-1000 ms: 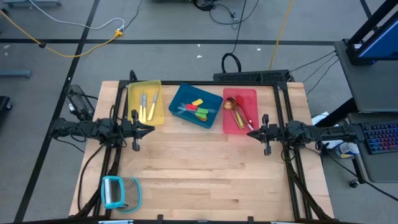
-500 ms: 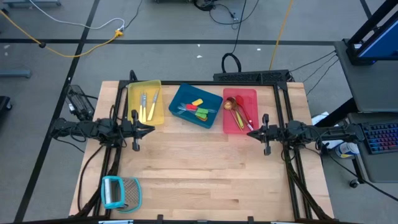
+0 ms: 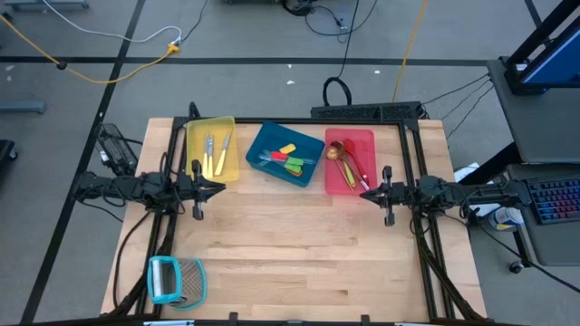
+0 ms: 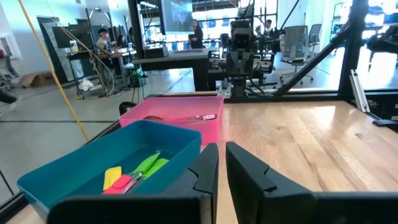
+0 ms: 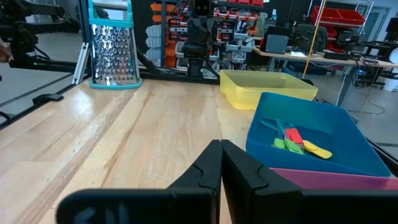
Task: Pick & Place Kitchen Items
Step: Return to Home Position
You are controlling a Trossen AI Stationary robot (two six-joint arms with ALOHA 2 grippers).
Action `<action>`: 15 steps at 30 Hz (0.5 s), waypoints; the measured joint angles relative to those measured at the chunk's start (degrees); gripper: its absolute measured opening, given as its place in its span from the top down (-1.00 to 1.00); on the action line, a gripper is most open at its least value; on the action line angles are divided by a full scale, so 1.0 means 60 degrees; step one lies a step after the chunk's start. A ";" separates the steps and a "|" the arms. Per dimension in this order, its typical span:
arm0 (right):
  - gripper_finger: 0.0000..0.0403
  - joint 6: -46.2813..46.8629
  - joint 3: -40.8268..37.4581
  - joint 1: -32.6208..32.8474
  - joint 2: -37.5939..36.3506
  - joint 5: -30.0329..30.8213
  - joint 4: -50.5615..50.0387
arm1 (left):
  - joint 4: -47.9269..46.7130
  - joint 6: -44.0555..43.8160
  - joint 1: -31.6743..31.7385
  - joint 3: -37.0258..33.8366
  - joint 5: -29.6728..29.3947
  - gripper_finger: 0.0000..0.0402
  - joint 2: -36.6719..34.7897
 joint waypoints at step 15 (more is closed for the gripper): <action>0.98 0.0000 0.0000 0.0000 0.0000 -0.0004 0.0003 | 0.0541 -0.0002 -0.0001 -0.0047 -0.0007 0.81 0.0004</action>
